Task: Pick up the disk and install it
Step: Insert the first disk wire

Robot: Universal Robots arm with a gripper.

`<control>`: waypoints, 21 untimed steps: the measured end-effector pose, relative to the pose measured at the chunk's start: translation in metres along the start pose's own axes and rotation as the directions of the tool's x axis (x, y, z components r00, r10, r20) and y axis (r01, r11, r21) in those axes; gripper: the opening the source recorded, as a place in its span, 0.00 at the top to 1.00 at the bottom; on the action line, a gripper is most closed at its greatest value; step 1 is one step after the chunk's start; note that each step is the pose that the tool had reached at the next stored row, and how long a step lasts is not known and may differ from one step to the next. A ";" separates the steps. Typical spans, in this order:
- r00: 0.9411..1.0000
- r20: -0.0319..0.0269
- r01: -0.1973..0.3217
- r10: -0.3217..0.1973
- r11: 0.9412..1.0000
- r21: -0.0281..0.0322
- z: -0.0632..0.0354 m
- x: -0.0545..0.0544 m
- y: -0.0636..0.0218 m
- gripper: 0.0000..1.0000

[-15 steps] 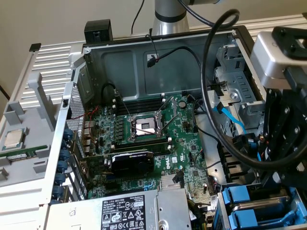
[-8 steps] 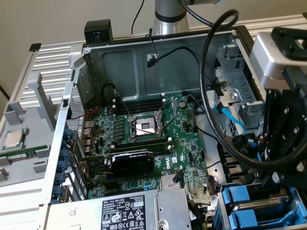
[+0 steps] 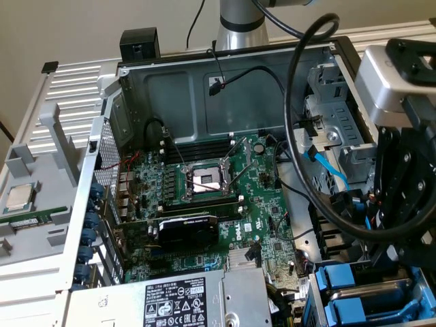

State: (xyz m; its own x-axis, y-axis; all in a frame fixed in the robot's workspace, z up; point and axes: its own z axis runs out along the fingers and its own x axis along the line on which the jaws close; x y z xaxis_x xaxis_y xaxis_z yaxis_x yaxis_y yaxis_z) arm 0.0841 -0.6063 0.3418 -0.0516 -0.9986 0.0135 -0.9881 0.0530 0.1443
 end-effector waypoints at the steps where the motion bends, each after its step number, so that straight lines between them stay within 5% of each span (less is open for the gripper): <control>1: 1.000 0.000 0.000 0.000 1.000 0.000 -0.0001 0.000 0.0000 0.83; 17: 1.000 0.001 0.000 0.000 1.000 0.001 0.0002 -0.004 0.0012 0.83; 21: 1.000 -0.004 -0.001 0.001 1.000 0.004 0.0002 -0.004 0.0013 0.83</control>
State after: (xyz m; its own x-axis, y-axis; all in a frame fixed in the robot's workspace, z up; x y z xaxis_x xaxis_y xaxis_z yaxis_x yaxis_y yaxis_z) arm 0.0831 -0.6020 0.3417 -0.0517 -0.9985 0.0170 -0.9887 0.0536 0.1402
